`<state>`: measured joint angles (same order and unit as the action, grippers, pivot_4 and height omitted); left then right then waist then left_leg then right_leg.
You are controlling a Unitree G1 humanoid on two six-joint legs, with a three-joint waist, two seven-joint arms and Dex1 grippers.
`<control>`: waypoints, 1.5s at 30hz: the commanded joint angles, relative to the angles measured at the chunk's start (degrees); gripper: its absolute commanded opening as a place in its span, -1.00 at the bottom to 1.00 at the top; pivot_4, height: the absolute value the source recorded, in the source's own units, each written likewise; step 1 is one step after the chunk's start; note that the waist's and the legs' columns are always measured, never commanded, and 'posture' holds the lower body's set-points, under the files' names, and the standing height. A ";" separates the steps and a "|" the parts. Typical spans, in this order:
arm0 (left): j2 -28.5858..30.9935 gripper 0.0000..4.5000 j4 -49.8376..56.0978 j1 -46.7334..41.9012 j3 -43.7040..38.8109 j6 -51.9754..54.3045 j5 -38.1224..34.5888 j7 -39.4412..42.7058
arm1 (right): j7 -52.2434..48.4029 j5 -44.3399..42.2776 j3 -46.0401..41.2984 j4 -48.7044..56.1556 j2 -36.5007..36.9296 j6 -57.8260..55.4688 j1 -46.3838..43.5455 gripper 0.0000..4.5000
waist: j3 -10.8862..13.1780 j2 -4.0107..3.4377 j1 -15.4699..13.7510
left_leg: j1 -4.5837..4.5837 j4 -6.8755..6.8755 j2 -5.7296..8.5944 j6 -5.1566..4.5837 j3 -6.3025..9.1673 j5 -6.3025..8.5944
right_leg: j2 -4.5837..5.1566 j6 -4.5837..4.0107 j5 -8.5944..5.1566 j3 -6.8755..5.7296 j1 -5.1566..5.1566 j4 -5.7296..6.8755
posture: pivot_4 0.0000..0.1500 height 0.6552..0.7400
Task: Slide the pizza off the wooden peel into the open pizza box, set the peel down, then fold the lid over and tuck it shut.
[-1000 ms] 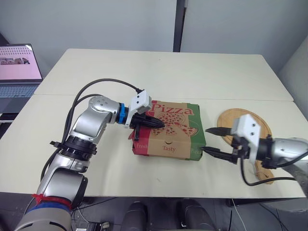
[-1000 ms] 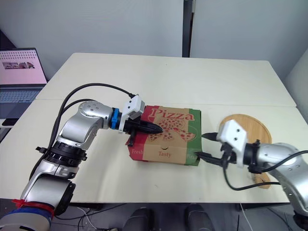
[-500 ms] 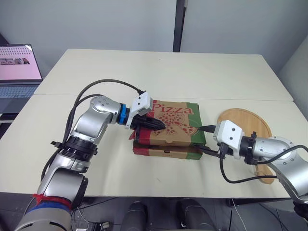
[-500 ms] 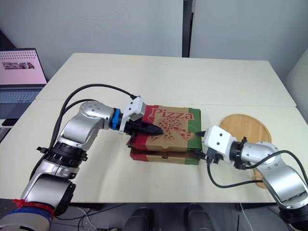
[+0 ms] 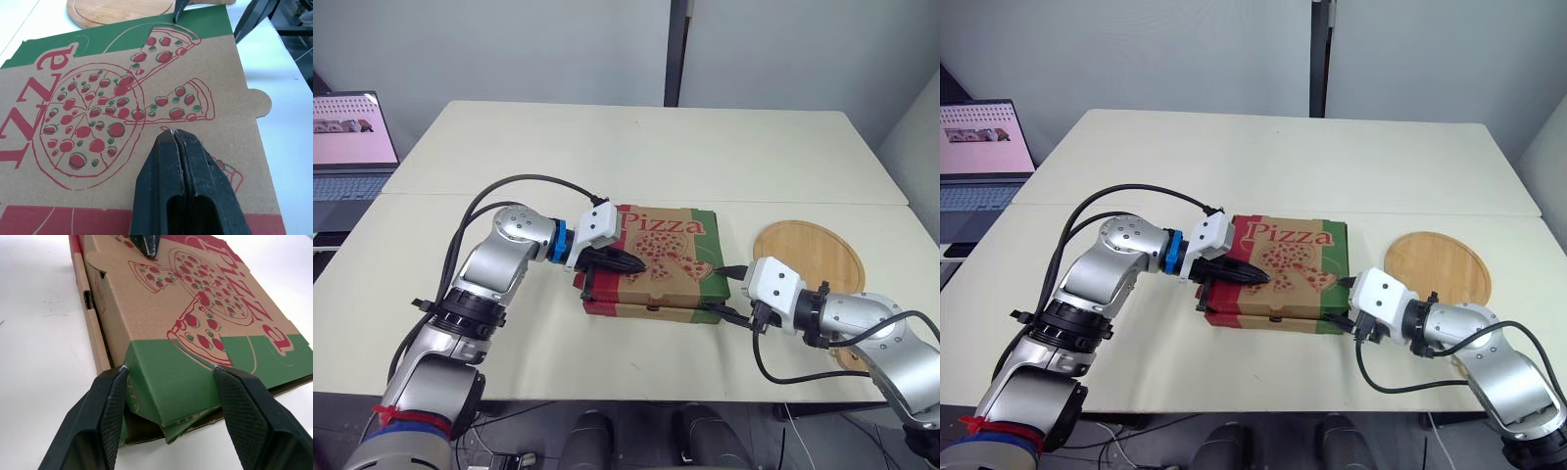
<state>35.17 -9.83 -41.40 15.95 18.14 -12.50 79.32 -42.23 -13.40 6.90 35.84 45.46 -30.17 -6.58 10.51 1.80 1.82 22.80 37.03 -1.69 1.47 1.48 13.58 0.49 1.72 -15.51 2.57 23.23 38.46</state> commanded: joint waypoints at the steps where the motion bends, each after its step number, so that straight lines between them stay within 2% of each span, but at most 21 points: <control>1: 1.27 -1.00 -0.01 1.21 0.87 -1.16 2.07 -0.03 | 0.82 -3.44 -4.77 3.19 -1.26 -1.95 1.12 0.34 | 0.00 0.00 0.00 | -0.01 0.00 0.00 0.00 0.00 0.00 | 0.00 -0.01 0.00 0.00 0.00 0.04 | 1.00 1.00; 7: 1.13 -1.00 -0.64 0.62 0.33 -1.24 2.25 -0.57 | -2.52 -15.65 -17.91 3.08 -0.34 -9.14 5.50 0.34 | -0.02 0.01 -0.09 | -0.03 0.03 0.00 0.00 0.01 0.00 | 0.00 -0.02 -0.01 0.00 0.00 0.12 | 1.00 1.00; 9: 1.15 -1.00 -0.88 0.42 0.16 -1.31 2.27 -0.67 | -2.77 -16.08 -19.39 1.52 -0.03 -8.91 6.33 0.34 | -0.02 0.00 0.01 | -0.05 0.02 0.00 0.00 0.00 0.00 | 0.00 -0.02 -0.01 0.01 0.00 0.13 | 1.00 1.00; 13: 1.25 -1.00 -0.97 0.20 0.03 -1.22 2.22 -0.72 | -1.19 -10.35 -14.97 -3.56 0.11 -5.66 5.61 0.34 | -0.04 -0.01 0.07 | -0.12 0.02 0.00 -0.01 -0.03 -0.01 | -0.02 0.08 -0.07 0.05 -0.01 0.21 | 1.00 1.00; 17: 1.49 -1.00 -0.61 0.41 -0.15 -1.09 2.16 -0.90 | -2.11 -6.79 -8.71 -6.68 -1.18 -1.68 4.31 -0.06 | -0.05 -0.01 0.07 | -0.14 0.02 0.00 -0.01 -0.04 -0.01 | -0.02 0.24 -0.18 0.07 -0.01 0.25 | 1.00 1.00; 21: 1.56 -1.00 -0.30 0.58 -0.25 -0.89 1.98 -1.16 | -2.58 -8.20 -5.47 -8.28 -4.60 -1.25 2.69 -0.73 | -0.05 -0.01 0.08 | -0.13 0.02 0.00 -0.01 -0.03 -0.01 | -0.03 0.23 -0.19 0.06 0.00 0.26 | 1.00 1.00; 23: 1.55 -1.00 -0.37 0.49 -0.21 -0.84 1.93 -1.19 | -3.17 -8.24 -4.52 -9.07 -5.80 -0.76 1.71 -0.99 | -0.05 -0.01 0.15 | -0.15 0.04 0.00 -0.01 -0.04 -0.01 | -0.03 0.23 -0.19 0.08 0.00 0.29 | 1.00 1.00; 30: 1.64 -1.00 -0.35 0.49 -0.17 -0.79 1.94 -1.12 | -4.94 -8.16 -3.95 -9.53 -6.97 -0.31 0.30 -0.99 | -0.05 -0.01 0.40 | -0.25 0.03 -0.04 -0.01 -0.04 -0.01 | -0.09 0.22 -0.19 0.11 0.00 0.40 | 1.00 1.00; 38: 1.91 -1.00 -0.40 0.08 -0.51 -0.36 1.80 -1.03 | -8.75 -4.56 -6.02 -13.39 0.34 3.40 2.21 -0.99 | -0.06 -0.01 0.16 | -0.23 0.03 -0.03 -0.01 -0.04 -0.01 | -0.09 0.21 -0.20 0.10 0.00 0.39 | 1.00 1.00; 45: 2.04 -1.00 -0.49 -0.02 -0.63 -0.40 1.80 -1.01 | -7.90 -5.50 -7.49 -14.39 -0.84 3.57 0.92 -0.99 | -0.05 -0.01 0.16 | -0.22 0.04 -0.03 -0.01 -0.04 -0.01 | -0.08 0.21 -0.21 0.11 0.00 0.40 | 1.00 1.00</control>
<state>36.33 -10.20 -41.10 15.66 17.35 -11.35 78.20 -50.92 -18.28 1.57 21.02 44.99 -27.95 -4.39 10.46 1.79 1.99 22.58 37.07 -1.72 1.46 1.44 13.58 0.41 1.92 -15.72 2.68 23.23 38.86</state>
